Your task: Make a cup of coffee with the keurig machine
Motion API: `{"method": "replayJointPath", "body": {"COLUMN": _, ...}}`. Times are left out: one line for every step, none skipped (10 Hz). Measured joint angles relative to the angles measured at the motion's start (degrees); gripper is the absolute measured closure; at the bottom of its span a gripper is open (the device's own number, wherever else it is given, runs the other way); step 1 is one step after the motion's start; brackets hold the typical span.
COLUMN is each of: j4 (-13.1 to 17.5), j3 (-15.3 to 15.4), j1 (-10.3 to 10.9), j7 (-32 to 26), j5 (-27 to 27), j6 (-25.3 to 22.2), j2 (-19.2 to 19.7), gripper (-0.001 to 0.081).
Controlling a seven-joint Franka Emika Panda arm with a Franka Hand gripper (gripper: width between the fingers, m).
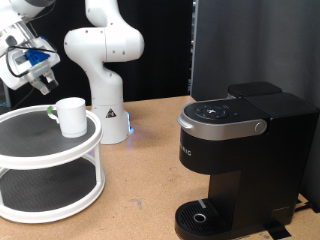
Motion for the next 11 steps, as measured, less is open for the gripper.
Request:
{"method": "replayJointPath", "body": {"j4": -0.1, "j3": -0.1, "j1": 0.0, "j7": 0.0, "j5": -0.1, "j6": 0.1, "j2": 0.0, "gripper": 0.0588}}
{"method": "replayJointPath", "body": {"j4": -0.3, "j3": -0.2, "j1": 0.0, "j7": 0.0, "j5": -0.2, "j6": 0.5, "j2": 0.1, "gripper": 0.0443}}
{"method": "replayJointPath", "body": {"j4": -0.6, "j3": -0.3, "j1": -0.1, "j7": 0.3, "j5": -0.2, "j6": 1.6, "j2": 0.1, "gripper": 0.0294}}
{"method": "replayJointPath", "body": {"j4": -1.1, "j3": -0.8, "j1": -0.2, "j7": 0.3, "j5": -0.2, "j6": 2.7, "j2": 0.1, "gripper": 0.0294}}
{"method": "replayJointPath", "body": {"j4": -1.4, "j3": -1.2, "j1": -0.5, "j7": 0.3, "j5": -0.2, "j6": 3.3, "j2": 0.1, "gripper": 0.0101}}
{"method": "replayJointPath", "body": {"j4": -1.6, "j3": -1.5, "j1": -0.7, "j7": 0.3, "j5": -0.2, "j6": 3.5, "j2": 0.1, "gripper": 0.0101}}
{"method": "replayJointPath", "body": {"j4": -1.7, "j3": -1.9, "j1": -0.7, "j7": 0.3, "j5": -0.2, "j6": 3.7, "j2": 0.1, "gripper": 0.002}}
{"method": "replayJointPath", "body": {"j4": -1.9, "j3": -2.3, "j1": -0.7, "j7": 0.2, "j5": -0.2, "j6": 3.9, "j2": 0.2, "gripper": 0.0002}}
{"method": "replayJointPath", "body": {"j4": -2.2, "j3": -2.6, "j1": -0.7, "j7": 0.2, "j5": -0.2, "j6": 4.3, "j2": 0.2, "gripper": 0.0002}}
{"method": "replayJointPath", "body": {"j4": -2.6, "j3": -2.9, "j1": -0.7, "j7": 0.1, "j5": -0.2, "j6": 4.8, "j2": 0.4, "gripper": 0.0002}}
{"method": "replayJointPath", "body": {"j4": -3.0, "j3": -3.1, "j1": -0.7, "j7": 0.1, "j5": -0.2, "j6": 5.8, "j2": 0.8, "gripper": 0.0001}}
